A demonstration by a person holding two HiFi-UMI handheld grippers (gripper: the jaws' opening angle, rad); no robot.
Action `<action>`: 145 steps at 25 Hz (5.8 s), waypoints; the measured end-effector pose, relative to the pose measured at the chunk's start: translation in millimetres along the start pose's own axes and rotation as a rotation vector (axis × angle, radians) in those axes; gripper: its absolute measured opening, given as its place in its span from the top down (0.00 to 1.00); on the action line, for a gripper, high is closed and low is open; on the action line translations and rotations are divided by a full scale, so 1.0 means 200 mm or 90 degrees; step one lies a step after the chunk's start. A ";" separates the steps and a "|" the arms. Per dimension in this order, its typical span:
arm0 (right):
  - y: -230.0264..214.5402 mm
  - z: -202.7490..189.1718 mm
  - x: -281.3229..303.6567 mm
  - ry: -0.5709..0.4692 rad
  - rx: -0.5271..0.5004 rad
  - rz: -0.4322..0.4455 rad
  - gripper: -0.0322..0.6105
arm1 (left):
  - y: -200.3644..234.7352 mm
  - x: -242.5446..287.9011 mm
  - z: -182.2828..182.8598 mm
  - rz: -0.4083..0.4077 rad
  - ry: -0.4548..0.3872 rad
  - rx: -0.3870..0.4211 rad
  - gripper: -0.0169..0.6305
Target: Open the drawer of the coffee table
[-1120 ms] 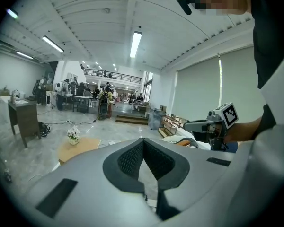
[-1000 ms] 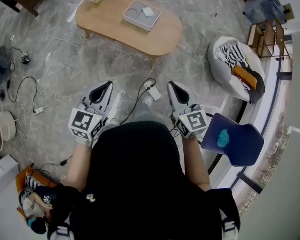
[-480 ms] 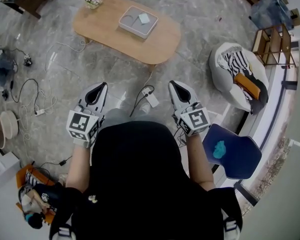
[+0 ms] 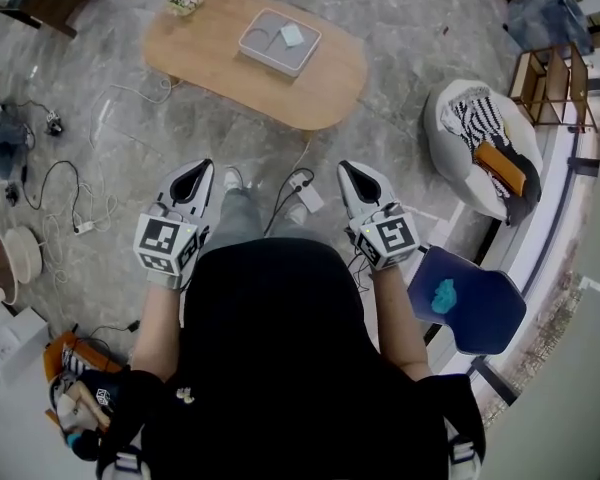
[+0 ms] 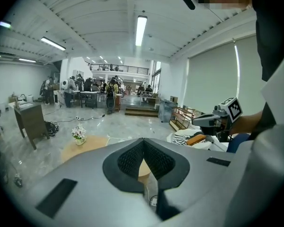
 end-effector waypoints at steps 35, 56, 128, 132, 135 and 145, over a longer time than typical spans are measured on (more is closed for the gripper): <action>-0.31 -0.57 1.18 0.266 0.119 -0.161 0.81 | 1.15 1.15 -0.54 -0.162 0.255 0.014 0.95; -0.58 -1.45 1.57 0.370 0.122 -0.174 0.76 | 1.17 1.85 -1.32 -0.212 0.343 0.074 0.92; -1.13 -2.54 2.10 0.292 -0.197 0.100 0.84 | 1.11 2.45 -2.22 -0.150 0.452 0.096 0.71; -1.14 -2.53 2.05 0.283 -0.202 0.090 0.83 | 1.08 2.45 -2.23 -0.144 0.450 0.092 0.71; -1.13 -2.52 2.02 0.271 -0.203 0.091 0.83 | 1.06 2.44 -2.21 -0.134 0.436 0.078 0.71; -1.12 -2.52 2.02 0.272 -0.221 0.091 0.86 | 0.98 2.40 -2.22 -0.135 0.437 0.078 0.71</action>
Point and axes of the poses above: the fingertips, and each gripper's own axes: x forward along the fingers, y to its left, z out of its top, the point moved 9 cm from there along -x, backward along the fingers, and after that the axes turned 7 degrees about y, right-handed, at the moved point
